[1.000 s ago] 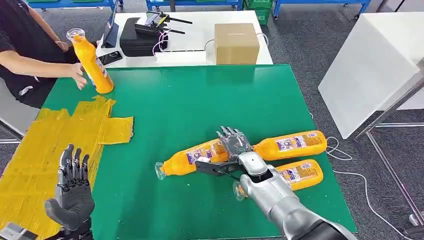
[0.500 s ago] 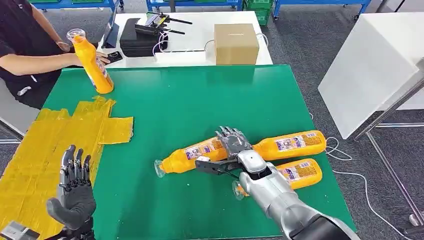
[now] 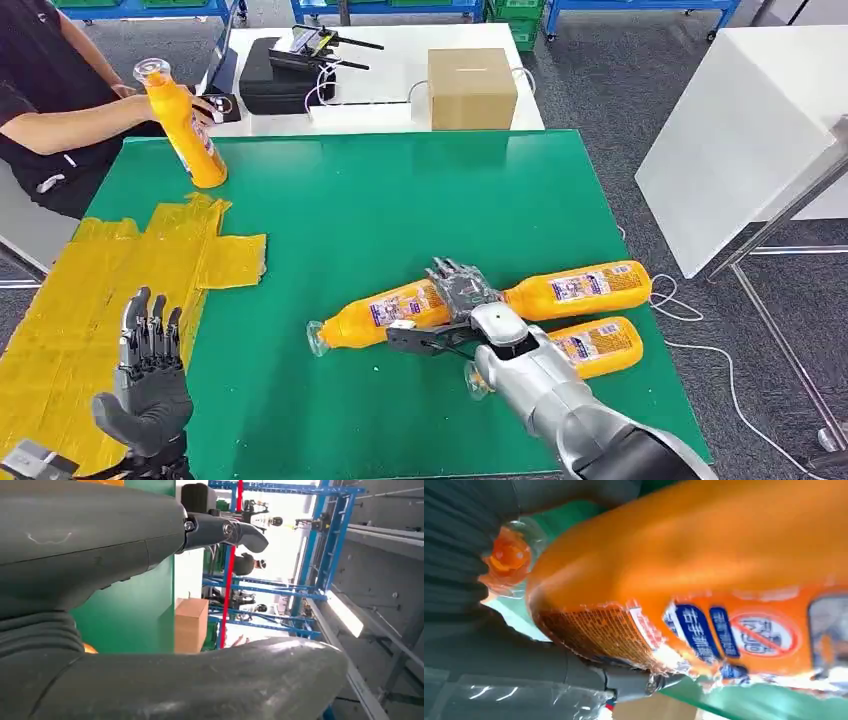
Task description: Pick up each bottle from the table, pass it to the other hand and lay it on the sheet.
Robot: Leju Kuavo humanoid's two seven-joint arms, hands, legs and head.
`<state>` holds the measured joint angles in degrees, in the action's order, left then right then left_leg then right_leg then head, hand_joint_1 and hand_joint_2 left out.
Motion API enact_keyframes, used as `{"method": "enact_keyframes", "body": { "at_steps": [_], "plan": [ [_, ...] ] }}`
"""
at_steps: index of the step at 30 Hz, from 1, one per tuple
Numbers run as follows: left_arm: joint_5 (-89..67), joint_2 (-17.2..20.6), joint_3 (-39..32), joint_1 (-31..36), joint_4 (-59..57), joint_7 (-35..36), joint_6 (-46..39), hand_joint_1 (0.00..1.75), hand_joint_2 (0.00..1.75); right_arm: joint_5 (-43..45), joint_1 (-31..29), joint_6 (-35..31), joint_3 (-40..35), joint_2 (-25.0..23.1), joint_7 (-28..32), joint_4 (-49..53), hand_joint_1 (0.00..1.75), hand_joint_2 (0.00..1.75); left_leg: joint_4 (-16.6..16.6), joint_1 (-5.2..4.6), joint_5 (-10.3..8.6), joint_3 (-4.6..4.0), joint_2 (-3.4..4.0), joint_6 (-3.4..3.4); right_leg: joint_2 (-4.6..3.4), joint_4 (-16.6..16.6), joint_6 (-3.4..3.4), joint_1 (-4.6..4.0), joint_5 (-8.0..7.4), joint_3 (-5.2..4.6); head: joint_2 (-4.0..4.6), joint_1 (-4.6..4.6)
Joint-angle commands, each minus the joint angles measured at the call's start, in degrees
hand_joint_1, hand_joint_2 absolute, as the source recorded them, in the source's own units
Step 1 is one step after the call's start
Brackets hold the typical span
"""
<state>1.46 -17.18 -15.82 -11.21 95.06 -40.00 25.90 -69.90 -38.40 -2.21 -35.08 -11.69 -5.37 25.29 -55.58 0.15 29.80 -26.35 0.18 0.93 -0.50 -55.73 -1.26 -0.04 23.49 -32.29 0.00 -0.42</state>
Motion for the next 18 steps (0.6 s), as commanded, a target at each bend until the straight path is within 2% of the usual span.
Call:
{"method": "enact_keyframes", "body": {
  "at_steps": [1, 6, 9, 13, 18],
  "plan": [
    [0.4, 0.4, 0.0, 2.0, -4.1, 0.0, 0.5, 0.0, 0.0, 0.2, 1.7, 2.4, -2.8, -2.1, 3.7, -6.2, 1.62, 1.75, 0.2, 0.08, -0.07, 0.06, -0.1, -0.07, 0.13, 0.2, 0.0, -0.1, -0.07, 0.12, 0.0, -0.02],
    [-0.2, 0.0, 0.7, 1.7, -3.3, 0.0, 0.8, 0.0, 0.0, 0.2, 2.0, 2.5, -3.3, -2.2, 4.4, -6.3, 1.66, 1.75, 0.1, 0.04, -0.03, 0.22, 0.06, -0.04, 0.03, 0.1, -0.01, -0.12, -0.01, 0.21, 0.0, 0.02],
    [-0.2, -0.1, 1.0, 1.6, -3.2, 0.0, 0.6, 0.0, 0.0, 0.4, 2.0, 2.4, -3.3, -2.2, 4.9, -6.1, 1.75, 1.75, 0.1, 0.08, -0.08, 0.16, -0.01, -0.05, 0.12, 0.2, -0.02, -0.16, -0.06, 0.21, 0.0, 0.02],
    [0.1, 0.2, 1.2, 1.7, -4.9, 0.0, 0.7, 0.0, 0.0, 1.0, 2.4, 1.9, -3.0, -2.0, 5.4, -5.8, 1.75, 1.75, 0.1, 0.03, -0.03, 0.29, 0.1, -0.03, 0.01, 0.1, 0.08, -0.11, -0.07, 0.28, 0.0, 0.0],
    [1.0, 0.1, 2.0, 1.3, -9.1, 0.0, 3.1, 0.0, 0.0, 7.2, 4.6, -6.4, 2.6, -2.0, 7.7, -1.3, 1.75, 1.75, 0.1, 0.0, -0.04, 0.33, 0.1, -0.03, 0.02, 0.1, 0.09, -0.08, -0.06, 0.3, 0.0, 0.0]
  ]
}}
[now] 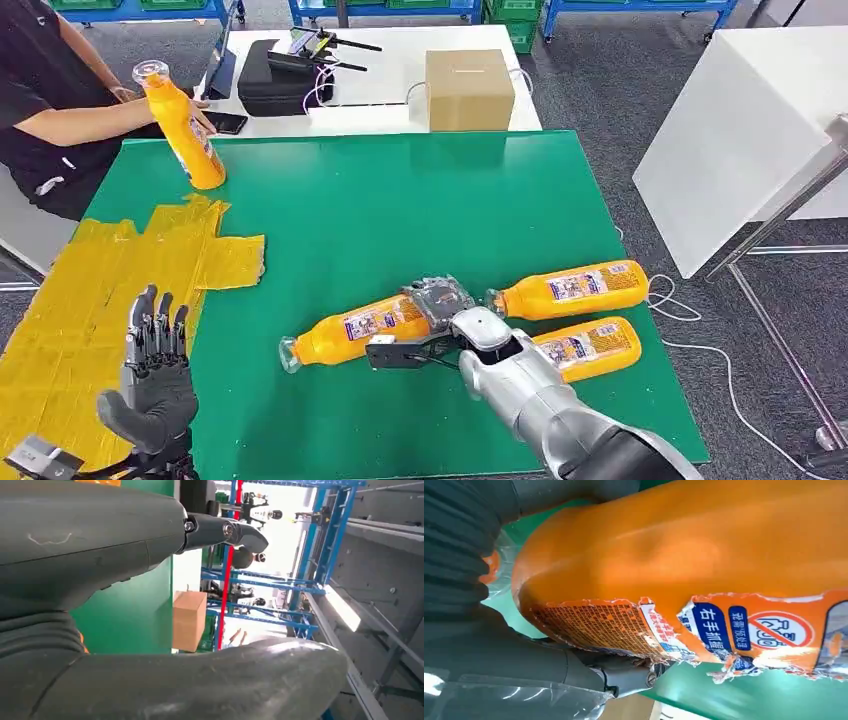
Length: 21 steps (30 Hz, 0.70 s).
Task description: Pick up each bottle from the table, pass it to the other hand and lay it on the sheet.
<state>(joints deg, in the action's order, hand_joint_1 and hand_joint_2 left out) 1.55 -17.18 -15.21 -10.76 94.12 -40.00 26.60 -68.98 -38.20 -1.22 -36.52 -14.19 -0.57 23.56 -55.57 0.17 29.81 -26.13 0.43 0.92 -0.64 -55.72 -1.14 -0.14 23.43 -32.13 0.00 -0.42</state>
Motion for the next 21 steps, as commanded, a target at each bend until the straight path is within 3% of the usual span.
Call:
{"method": "enact_keyframes", "body": {
  "at_steps": [1, 3, 8, 10, 11, 13, 15, 21],
  "plan": [
    [1.0, -0.7, 1.1, 0.2, -7.5, 0.0, 2.5, 0.0, 0.0, 7.9, 5.6, -9.7, 5.5, 0.4, 3.7, 2.7, 1.75, 1.75, 0.2, 0.04, -0.11, 0.07, -0.24, -0.05, 0.25, 0.3, -0.03, -0.04, -0.06, 0.15, 0.0, 0.0],
    [1.2, -2.5, -0.6, -1.7, -4.7, 0.0, 2.6, 0.0, 0.0, 11.1, 8.8, -12.3, 7.4, 0.7, 5.6, 9.8, 1.75, 1.75, 0.2, 0.03, -0.07, 0.04, -0.17, -0.03, 0.18, 0.2, -0.03, -0.03, -0.04, 0.1, 0.0, -0.02],
    [1.2, -2.5, -0.6, -1.7, -4.7, 0.0, 2.6, 0.0, 0.0, 11.1, 8.8, -12.3, 7.4, 0.7, 5.6, 9.8, 1.75, 1.75, 0.0, 0.01, -0.02, -0.23, -0.14, -0.02, 0.15, 0.0, -0.04, 0.01, 0.01, -0.14, 0.0, 0.02],
    [2.3, -2.8, -1.6, -2.7, -2.5, 0.0, 1.2, 0.0, 0.0, 12.5, 11.8, -15.6, 8.7, 1.4, 5.2, 15.5, 1.75, 1.75, 0.0, 0.0, -0.01, -0.26, -0.14, -0.01, 0.13, 0.0, -0.03, 0.02, 0.02, -0.21, 0.0, 0.0],
    [3.9, -2.8, -2.0, -3.5, -0.1, 0.0, -2.0, 0.0, 1.75, 12.6, 13.8, -17.1, 9.2, 2.2, 4.4, 19.2, 1.75, 1.75, 0.0, 0.05, 0.01, -0.24, -0.12, -0.01, 0.11, 0.1, -0.04, -0.03, 0.01, -0.17, 0.0, 0.0],
    [4.8, -2.8, -2.5, -6.1, 7.5, 0.0, -13.6, 0.0, 1.75, 13.0, 19.1, -16.5, 10.2, 4.5, 1.5, 29.2, 1.75, 1.75, 0.0, 0.1, 0.04, -0.33, -0.14, -0.02, 0.14, 0.1, -0.05, -0.07, 0.03, -0.19, 0.0, 0.0],
    [8.3, -2.8, -3.4, -7.5, 9.8, 0.0, -14.6, 0.0, 1.75, 14.8, 21.8, -16.9, 12.1, 5.4, 1.3, 33.7, 1.75, 1.75, -0.1, 0.14, 0.09, -0.4, -0.21, -0.02, 0.22, 0.0, -0.06, -0.1, 0.08, -0.21, 0.0, 0.0],
    [8.3, -2.8, -3.4, -7.5, 9.8, 0.0, -14.6, 0.0, 1.75, 14.8, 21.8, -16.9, 12.1, 5.4, 1.3, 33.7, 1.75, 1.75, 0.0, 0.12, 0.06, -0.5, -0.25, -0.02, 0.25, 0.1, -0.08, -0.06, 0.05, -0.36, 0.0, -0.02]
  ]
}}
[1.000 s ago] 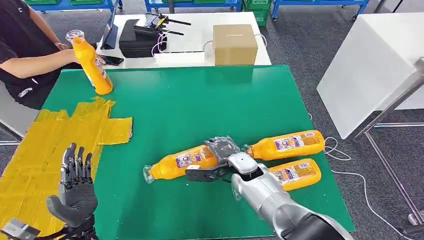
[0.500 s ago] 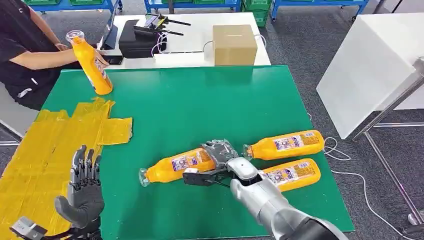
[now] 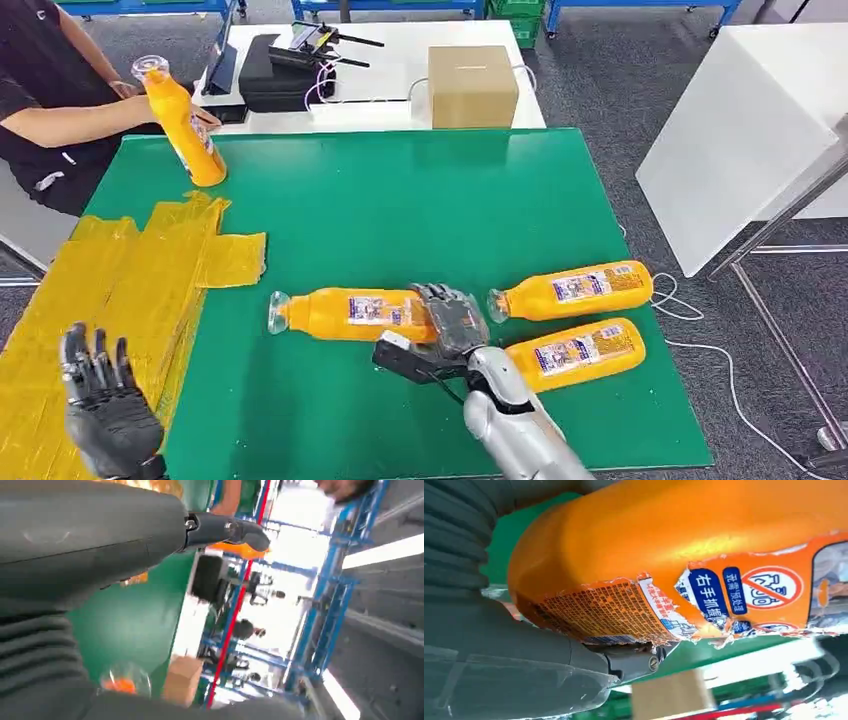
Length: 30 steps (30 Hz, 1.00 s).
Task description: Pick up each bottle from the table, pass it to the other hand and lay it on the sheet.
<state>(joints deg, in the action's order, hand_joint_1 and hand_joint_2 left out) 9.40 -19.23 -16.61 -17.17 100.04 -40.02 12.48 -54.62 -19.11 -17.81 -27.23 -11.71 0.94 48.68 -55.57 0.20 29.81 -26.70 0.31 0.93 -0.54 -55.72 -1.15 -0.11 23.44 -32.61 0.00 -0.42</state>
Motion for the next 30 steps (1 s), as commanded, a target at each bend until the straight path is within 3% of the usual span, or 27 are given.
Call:
{"method": "enact_keyframes", "body": {
  "at_steps": [1, 14, 17, 18, 30],
  "plan": [
    [0.4, -0.8, -2.0, -1.1, 3.8, 0.0, -0.5, 0.0, 1.75, 0.5, 2.7, -0.3, 2.8, 2.9, -0.2, 8.5, 1.75, 1.75, 0.0, 0.02, 0.02, 0.01, -0.01, -0.01, 0.03, 0.0, -0.03, -0.01, 0.0, 0.04, 0.0, 0.0],
    [1.5, -0.8, -2.2, -1.2, 3.8, 0.0, -0.8, 0.0, 1.75, 1.9, 3.2, -1.5, 4.0, 2.7, 0.6, 9.3, 1.75, 1.75, 0.0, 0.02, 0.01, 0.03, -0.05, -0.04, 0.08, 0.1, -0.03, 0.0, 0.0, 0.07, 0.0, 0.0],
    [4.8, -0.8, 1.1, -3.3, 0.8, 0.0, 2.6, 0.0, 1.75, 7.3, 9.4, -4.8, 6.9, 1.4, 5.9, 19.9, 1.75, 1.75, 0.0, 0.04, 0.02, 0.02, -0.04, -0.04, 0.07, 0.1, -0.02, -0.02, 0.0, 0.06, 0.0, 0.0],
    [5.1, -0.8, 5.0, -3.2, -2.3, 1.3, 5.4, 0.0, 1.75, 8.4, 10.7, -4.6, 4.4, -0.3, 7.2, 22.6, 1.75, 1.75, 0.0, 0.01, 0.02, 0.04, -0.07, -0.03, 0.09, 0.1, -0.03, 0.01, 0.02, 0.06, 0.0, 0.02],
    [1.6, -0.8, 8.0, -2.9, -6.9, 2.4, 12.1, 0.0, 1.75, 11.7, 10.2, -2.7, -5.9, -3.0, 10.0, 24.5, 1.75, 1.75, 0.1, 0.0, 0.04, 0.04, 0.08, -0.04, -0.05, 0.1, 0.0, 0.02, 0.01, 0.0, 0.0, 0.02]
  ]
}}
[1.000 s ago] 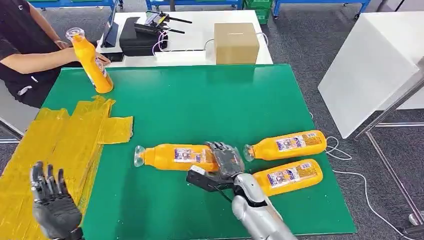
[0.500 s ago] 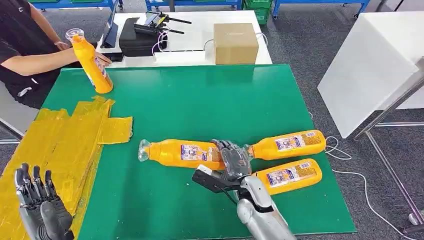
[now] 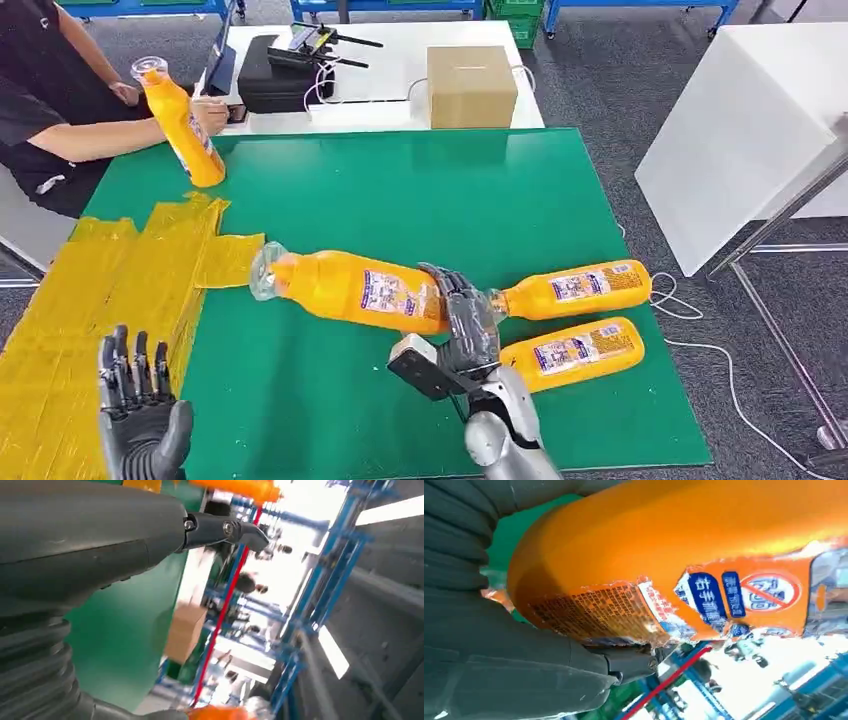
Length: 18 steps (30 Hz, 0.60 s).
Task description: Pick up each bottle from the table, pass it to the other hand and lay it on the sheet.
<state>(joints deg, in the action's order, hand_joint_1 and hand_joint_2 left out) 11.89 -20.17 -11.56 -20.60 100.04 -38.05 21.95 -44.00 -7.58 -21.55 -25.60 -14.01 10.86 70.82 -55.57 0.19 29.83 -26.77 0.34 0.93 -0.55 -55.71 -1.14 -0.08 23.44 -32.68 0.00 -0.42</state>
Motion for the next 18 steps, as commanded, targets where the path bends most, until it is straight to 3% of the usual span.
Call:
{"method": "enact_keyframes", "body": {
  "at_steps": [1, 6, 18],
  "plan": [
    [-0.9, 0.2, 2.9, 0.7, -7.1, 0.5, 3.5, 0.0, 1.75, 1.5, -1.5, 1.3, -8.0, -0.5, 0.1, 2.3, 1.75, 1.75, 0.1, 0.02, 0.02, 0.1, 0.01, -0.04, 0.0, 0.1, -0.01, -0.02, 0.01, 0.08, 0.0, 0.0],
    [-2.3, 0.2, 3.7, 1.6, -8.5, 0.2, 8.6, 0.0, 1.75, 2.9, -2.8, 2.3, -9.0, -1.1, 0.5, -1.1, 1.75, 1.75, 0.1, 0.0, -0.01, 0.13, -0.02, -0.02, 0.05, 0.1, -0.05, -0.04, 0.0, 0.13, 0.0, 0.02],
    [-4.5, 0.2, 4.4, 2.1, -9.6, -0.6, 9.3, 0.0, 1.75, 2.8, -3.5, 3.0, -10.7, -2.2, 0.9, -4.0, 1.75, 1.75, 0.2, 0.08, -0.01, 0.21, -0.03, -0.07, 0.06, 0.2, -0.03, -0.08, -0.01, 0.24, 0.0, 0.02]
  ]
}}
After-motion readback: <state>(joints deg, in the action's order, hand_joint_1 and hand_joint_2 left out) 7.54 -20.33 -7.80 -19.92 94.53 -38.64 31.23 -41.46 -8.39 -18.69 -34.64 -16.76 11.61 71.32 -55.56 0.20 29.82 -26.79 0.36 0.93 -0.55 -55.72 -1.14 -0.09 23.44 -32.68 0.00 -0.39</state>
